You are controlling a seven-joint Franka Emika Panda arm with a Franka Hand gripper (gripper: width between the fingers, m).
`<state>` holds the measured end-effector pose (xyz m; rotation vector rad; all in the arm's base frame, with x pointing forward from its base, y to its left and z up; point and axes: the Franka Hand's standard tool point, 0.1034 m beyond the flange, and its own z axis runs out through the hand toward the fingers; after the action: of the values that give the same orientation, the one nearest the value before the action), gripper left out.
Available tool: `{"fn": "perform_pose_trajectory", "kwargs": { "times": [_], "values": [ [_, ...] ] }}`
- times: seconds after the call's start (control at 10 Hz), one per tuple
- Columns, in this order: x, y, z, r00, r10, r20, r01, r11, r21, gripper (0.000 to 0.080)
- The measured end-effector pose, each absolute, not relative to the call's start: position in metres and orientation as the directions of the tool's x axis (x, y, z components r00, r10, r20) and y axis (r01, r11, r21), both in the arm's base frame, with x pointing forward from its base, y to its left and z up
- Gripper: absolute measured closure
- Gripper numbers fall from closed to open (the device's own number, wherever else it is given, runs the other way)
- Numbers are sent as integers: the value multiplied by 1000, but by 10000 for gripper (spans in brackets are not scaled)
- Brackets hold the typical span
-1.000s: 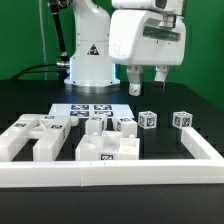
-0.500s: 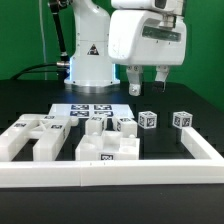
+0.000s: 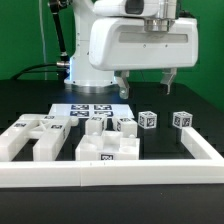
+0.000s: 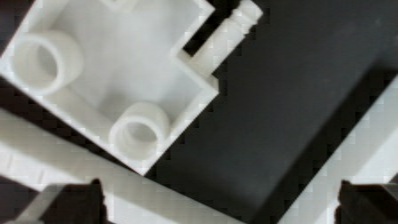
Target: Assemble chair
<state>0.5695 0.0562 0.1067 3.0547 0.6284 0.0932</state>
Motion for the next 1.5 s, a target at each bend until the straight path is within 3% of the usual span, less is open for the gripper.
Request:
{"fn": "perform_pose_trajectory", "kwargs": {
  "times": [0.3,0.6,0.8,1.1,1.5],
  "values": [
    [569,57,106,975,216,59,216,-976,6,150],
    [572,41,97,995,-94,30,-92,-993,-74,150],
    [573,42,96,977,-213,19,-211,-974,-87,150],
    [572,43,93,968,-251,12,-249,-964,-88,150],
    [580,40,53,991,-130,15,-128,-988,-85,150]
  ]
}}
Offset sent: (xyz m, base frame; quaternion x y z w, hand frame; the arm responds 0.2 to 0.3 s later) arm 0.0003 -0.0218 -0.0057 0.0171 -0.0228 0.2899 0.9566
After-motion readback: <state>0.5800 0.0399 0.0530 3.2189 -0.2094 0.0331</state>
